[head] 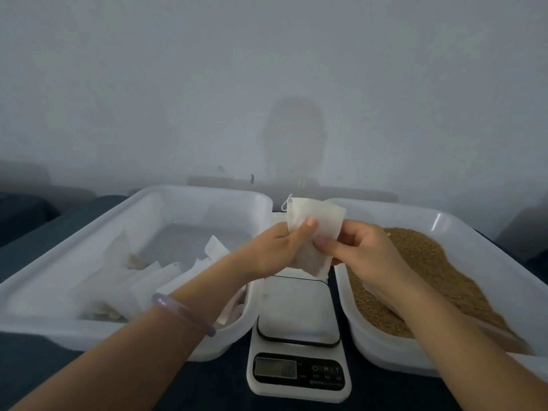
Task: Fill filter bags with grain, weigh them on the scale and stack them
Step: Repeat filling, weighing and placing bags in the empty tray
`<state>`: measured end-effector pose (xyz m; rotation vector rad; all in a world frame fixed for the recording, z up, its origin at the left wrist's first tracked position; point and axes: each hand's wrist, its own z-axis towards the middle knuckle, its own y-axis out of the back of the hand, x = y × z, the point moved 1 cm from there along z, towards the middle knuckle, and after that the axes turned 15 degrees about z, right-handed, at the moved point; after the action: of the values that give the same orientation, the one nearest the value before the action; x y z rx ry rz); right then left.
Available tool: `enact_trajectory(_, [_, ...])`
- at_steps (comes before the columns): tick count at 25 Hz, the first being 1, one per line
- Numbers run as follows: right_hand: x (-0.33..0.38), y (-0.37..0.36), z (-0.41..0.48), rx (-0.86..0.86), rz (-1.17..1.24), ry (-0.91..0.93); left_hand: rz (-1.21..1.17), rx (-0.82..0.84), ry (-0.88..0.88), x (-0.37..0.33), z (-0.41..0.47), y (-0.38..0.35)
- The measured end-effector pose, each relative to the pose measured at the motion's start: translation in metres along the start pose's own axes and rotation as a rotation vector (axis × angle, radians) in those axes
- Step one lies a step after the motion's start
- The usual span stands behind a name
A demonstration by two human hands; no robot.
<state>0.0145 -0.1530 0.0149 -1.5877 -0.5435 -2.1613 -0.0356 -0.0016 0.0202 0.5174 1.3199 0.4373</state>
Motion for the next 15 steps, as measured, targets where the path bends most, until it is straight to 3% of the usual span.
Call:
enact_trajectory(3, [-0.009,-0.002,0.003,0.023,-0.259,0.053,0.305,-0.079,0.007,0.019,0.002,0.009])
enact_trajectory(6, [-0.024,-0.003,0.002,0.124,-0.627,0.038,0.615,0.015,0.113,0.038,0.004,0.008])
enact_trajectory(9, [-0.03,-0.006,0.001,0.213,-0.756,-0.061,0.721,0.111,0.11,0.04,0.005,0.004])
enact_trajectory(15, [-0.028,-0.01,0.01,0.267,-0.954,-0.07,0.851,0.125,0.073,0.039,0.008,0.001])
